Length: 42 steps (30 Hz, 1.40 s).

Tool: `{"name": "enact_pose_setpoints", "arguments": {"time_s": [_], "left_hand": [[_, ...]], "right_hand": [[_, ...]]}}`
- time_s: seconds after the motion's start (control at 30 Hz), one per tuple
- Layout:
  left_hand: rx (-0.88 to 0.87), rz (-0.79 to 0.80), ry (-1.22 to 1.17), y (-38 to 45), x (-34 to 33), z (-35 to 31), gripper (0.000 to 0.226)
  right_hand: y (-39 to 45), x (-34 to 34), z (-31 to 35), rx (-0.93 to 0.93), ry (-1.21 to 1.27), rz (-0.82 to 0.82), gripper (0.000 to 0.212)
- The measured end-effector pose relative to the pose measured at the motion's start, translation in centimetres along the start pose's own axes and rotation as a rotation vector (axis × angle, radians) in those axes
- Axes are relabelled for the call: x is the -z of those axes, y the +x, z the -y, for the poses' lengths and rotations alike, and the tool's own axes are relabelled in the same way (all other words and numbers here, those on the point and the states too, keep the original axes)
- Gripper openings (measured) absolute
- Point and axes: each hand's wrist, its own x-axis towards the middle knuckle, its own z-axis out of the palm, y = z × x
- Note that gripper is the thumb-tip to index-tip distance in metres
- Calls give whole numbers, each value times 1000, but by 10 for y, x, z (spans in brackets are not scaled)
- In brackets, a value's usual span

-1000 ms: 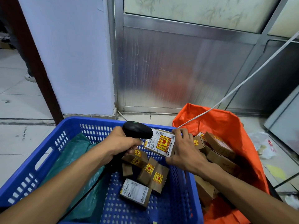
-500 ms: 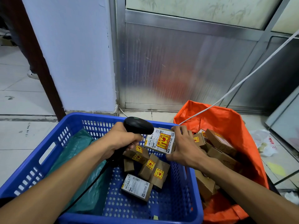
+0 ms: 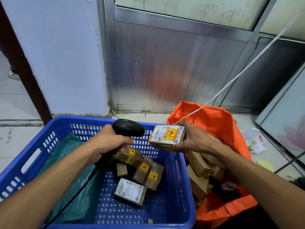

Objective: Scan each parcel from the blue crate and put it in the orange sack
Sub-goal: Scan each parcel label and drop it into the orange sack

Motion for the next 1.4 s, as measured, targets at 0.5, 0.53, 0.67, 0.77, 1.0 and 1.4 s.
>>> {"name": "enact_pose_setpoints", "arguments": {"time_s": [0.5, 0.53, 0.67, 0.77, 1.0, 1.4], "left_hand": [[-10, -43, 46, 3, -5, -2, 7], [-7, -44, 57, 3, -6, -2, 7], [6, -37, 66, 4, -9, -3, 8], [7, -40, 83, 7, -11, -3, 6], [7, -39, 113, 8, -10, -1, 7], [25, -37, 120, 11, -14, 1, 6]], "right_hand": [[3, 29, -128, -616, 281, -76, 50], [3, 26, -135, -639, 279, -72, 51], [5, 18, -148, -649, 149, -2, 60], [11, 14, -155, -672, 101, -19, 75], [18, 9, -180, -919, 167, -365, 102], [68, -33, -264, -1001, 692, -328, 87]]}}
